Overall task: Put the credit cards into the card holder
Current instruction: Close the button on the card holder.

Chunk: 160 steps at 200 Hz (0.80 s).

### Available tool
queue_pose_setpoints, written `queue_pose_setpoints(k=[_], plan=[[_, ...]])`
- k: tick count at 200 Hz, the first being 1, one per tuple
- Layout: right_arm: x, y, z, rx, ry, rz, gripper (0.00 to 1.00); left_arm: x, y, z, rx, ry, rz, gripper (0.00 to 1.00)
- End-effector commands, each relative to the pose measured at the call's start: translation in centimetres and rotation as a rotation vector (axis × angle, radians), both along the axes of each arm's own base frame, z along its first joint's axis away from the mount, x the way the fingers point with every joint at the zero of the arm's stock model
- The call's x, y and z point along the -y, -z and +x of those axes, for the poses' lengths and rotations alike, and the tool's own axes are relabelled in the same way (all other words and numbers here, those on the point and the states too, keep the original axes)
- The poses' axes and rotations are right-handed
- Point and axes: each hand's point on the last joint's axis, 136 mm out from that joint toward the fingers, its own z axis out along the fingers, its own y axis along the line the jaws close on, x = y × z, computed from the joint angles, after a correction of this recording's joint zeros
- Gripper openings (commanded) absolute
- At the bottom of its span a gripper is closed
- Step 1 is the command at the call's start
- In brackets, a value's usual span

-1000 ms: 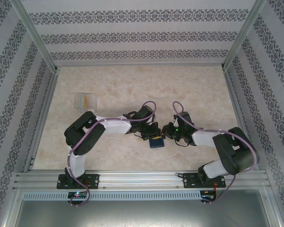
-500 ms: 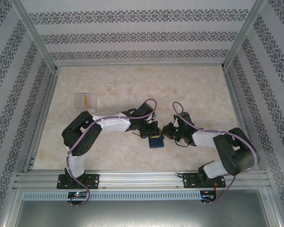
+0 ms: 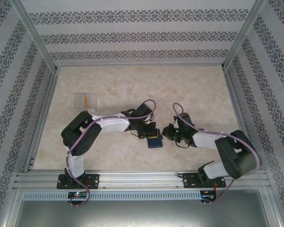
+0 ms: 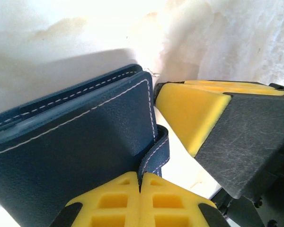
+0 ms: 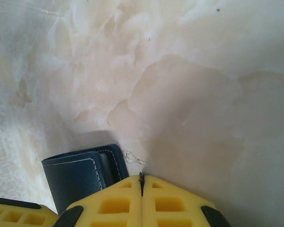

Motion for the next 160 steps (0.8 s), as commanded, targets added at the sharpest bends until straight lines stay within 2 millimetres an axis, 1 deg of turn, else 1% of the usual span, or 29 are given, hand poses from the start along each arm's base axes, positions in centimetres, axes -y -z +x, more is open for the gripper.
queue_pose_setpoints(k=[1, 18, 38, 72, 82, 96, 113, 132, 160], plan=[[0.5, 0.9, -1.0, -0.024, -0.012, -0.041, 0.07, -0.9, 0.3, 0.4, 0.016, -0.011, 0.012, 0.0], [0.5, 0.8, -0.9, -0.023, -0.015, -0.039, 0.07, -0.8, -0.1, 0.5, 0.023, -0.014, 0.001, 0.0], [0.4, 0.4, -0.9, -0.01, -0.023, -0.034, 0.08, -1.2, 0.0, 0.6, 0.028, -0.014, 0.014, 0.0], [0.4, -1.8, -0.4, 0.048, -0.036, -0.047, 0.14, -1.5, 0.4, 0.4, 0.014, -0.023, 0.0, 0.0], [0.1, -2.7, -0.3, 0.066, -0.059, -0.033, 0.16, -1.6, 0.4, 0.5, 0.017, -0.026, -0.007, 0.0], [-0.6, -3.6, -0.4, 0.073, -0.097, -0.009, 0.16, -1.7, 0.4, 0.5, 0.016, -0.027, -0.012, 0.0], [-1.7, -4.4, -0.7, 0.065, -0.146, 0.041, 0.16, -1.6, 0.2, 0.6, 0.018, -0.028, -0.024, 0.0], [-2.8, -4.5, -1.4, 0.048, -0.185, 0.059, 0.16, -1.7, 0.0, 0.8, 0.021, -0.033, -0.032, 0.0], [-3.5, -4.0, -1.9, 0.034, -0.201, 0.048, 0.15, -2.0, -0.1, 1.0, 0.026, -0.047, -0.031, 0.0]])
